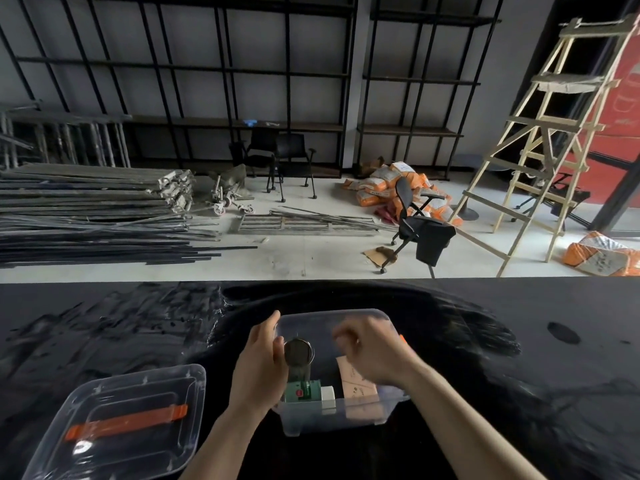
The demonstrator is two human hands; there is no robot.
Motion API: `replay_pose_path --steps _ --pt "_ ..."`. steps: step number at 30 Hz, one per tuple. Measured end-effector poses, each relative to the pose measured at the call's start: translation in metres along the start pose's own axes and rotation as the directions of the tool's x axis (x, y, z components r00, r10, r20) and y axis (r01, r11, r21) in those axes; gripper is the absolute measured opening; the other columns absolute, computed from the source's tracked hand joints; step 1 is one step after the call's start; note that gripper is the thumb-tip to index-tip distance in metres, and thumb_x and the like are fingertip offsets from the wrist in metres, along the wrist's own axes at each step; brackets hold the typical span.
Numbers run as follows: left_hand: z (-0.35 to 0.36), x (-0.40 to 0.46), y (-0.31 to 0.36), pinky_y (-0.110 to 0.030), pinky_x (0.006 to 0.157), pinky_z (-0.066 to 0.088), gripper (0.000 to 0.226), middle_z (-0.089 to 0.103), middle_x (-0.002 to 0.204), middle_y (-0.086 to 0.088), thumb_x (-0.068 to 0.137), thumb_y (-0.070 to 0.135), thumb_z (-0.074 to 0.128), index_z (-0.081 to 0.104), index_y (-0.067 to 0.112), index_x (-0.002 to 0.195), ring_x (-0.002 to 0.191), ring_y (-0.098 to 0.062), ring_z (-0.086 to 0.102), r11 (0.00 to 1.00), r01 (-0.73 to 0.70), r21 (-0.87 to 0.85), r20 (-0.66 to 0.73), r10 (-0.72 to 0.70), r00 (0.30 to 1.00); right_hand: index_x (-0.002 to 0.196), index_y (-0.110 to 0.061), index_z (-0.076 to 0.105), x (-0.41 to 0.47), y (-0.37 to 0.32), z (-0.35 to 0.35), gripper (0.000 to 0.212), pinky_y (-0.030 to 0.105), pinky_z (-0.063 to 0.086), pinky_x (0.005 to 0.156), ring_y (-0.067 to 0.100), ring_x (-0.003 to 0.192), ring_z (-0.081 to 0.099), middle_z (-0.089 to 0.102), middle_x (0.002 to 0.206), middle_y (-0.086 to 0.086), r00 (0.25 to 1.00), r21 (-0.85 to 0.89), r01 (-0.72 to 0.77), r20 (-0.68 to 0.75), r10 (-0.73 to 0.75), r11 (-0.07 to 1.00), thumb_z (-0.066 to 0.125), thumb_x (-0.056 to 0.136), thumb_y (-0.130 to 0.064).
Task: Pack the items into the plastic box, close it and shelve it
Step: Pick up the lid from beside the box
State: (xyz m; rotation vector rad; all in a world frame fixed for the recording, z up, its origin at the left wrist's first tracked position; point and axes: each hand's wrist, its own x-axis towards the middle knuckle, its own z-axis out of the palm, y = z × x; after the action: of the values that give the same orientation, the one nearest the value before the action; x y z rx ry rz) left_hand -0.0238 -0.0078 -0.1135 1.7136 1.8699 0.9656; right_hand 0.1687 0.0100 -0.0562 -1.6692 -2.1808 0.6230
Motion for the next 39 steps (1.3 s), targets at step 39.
replay_pose_path --steps 39 --pt "-0.02 0.002 -0.021 -0.025 0.109 0.038 0.048 0.049 0.153 0.004 0.104 0.031 0.041 0.043 0.021 0.151 0.138 -0.009 0.047 0.964 -0.028 -0.263 -0.162 -0.016 0.987 0.09 -0.03 0.066 0.002 -0.073 0.03 0.012 0.024 0.053 0.061 0.006 0.07 0.065 0.072 0.082 -0.011 0.978 0.03 -0.02 -0.206 0.026 0.999 0.055 0.09 -0.025"
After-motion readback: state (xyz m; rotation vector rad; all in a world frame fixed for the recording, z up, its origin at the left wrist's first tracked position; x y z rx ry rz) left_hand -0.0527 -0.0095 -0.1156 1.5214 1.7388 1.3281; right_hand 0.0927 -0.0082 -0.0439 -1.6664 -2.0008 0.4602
